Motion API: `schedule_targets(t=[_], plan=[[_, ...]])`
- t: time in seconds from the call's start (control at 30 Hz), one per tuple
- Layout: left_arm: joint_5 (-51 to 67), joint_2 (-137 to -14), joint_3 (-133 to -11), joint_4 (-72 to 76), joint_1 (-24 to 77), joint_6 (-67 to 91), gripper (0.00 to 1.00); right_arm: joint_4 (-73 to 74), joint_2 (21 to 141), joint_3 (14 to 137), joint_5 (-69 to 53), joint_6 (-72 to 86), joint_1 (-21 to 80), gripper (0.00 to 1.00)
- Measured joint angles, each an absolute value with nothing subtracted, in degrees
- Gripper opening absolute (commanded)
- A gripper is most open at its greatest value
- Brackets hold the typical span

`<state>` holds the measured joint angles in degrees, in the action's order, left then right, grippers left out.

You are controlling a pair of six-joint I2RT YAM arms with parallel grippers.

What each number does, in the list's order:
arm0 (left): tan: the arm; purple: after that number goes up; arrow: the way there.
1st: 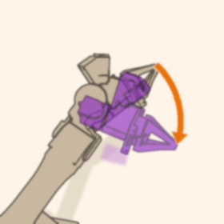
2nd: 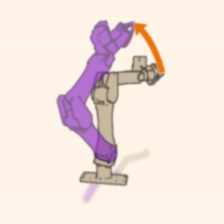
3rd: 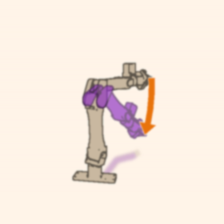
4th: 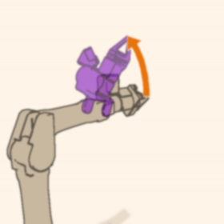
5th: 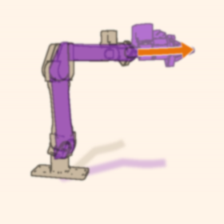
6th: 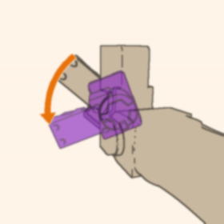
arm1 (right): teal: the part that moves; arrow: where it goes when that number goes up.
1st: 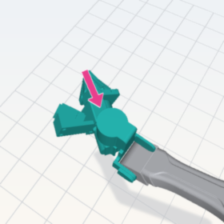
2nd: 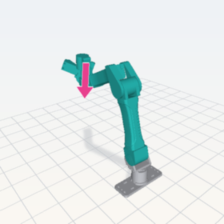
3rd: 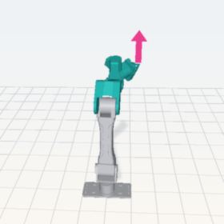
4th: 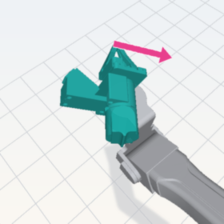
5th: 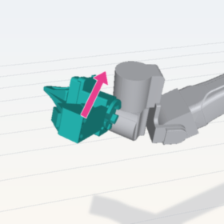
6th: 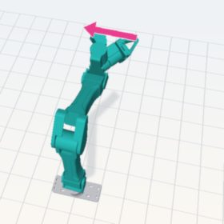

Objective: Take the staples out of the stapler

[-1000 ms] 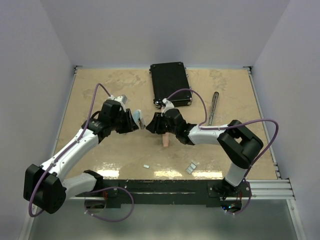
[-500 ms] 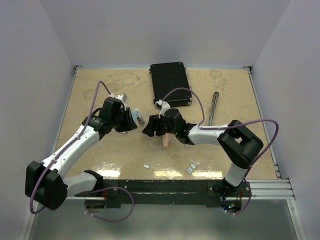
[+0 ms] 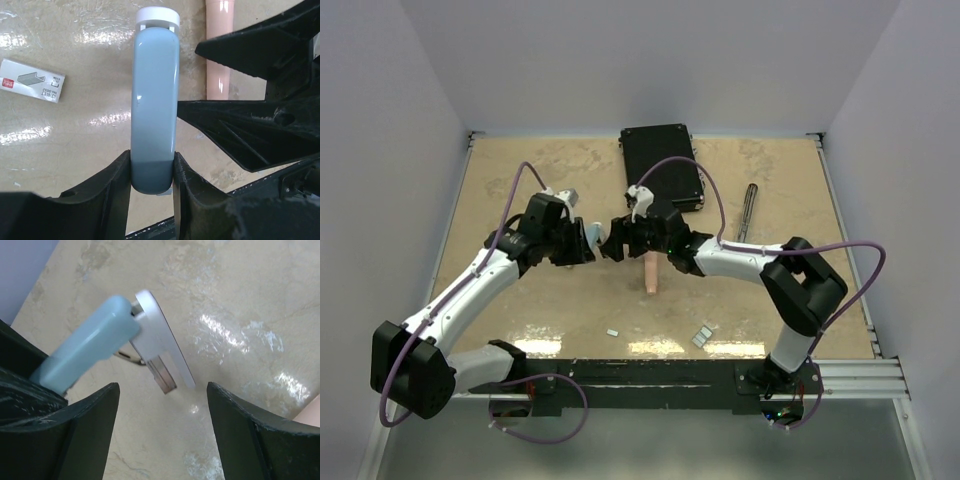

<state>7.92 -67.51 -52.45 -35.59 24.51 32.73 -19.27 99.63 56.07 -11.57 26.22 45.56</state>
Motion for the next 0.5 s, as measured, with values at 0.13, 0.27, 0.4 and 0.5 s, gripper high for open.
schedule_targets(t=[0.13,0.27,0.4,0.5], plan=[[9.4,-67.5,-52.7,-35.8,24.5,31.9,0.00,-18.8,100.6,59.5,-12.9,24.6,45.2,0.71],[10.2,-67.5,-52.8,-35.9,24.5,31.8,0.00,-18.8,102.8,61.3,-14.4,23.8,45.1,0.69],[10.8,-67.5,-52.8,-36.2,24.5,31.3,0.00,-18.3,104.9,61.3,-15.5,23.3,45.1,0.65],[10.8,-67.5,-53.0,-36.6,24.5,30.8,0.00,-17.6,105.8,61.3,-16.1,22.8,45.0,0.61]])
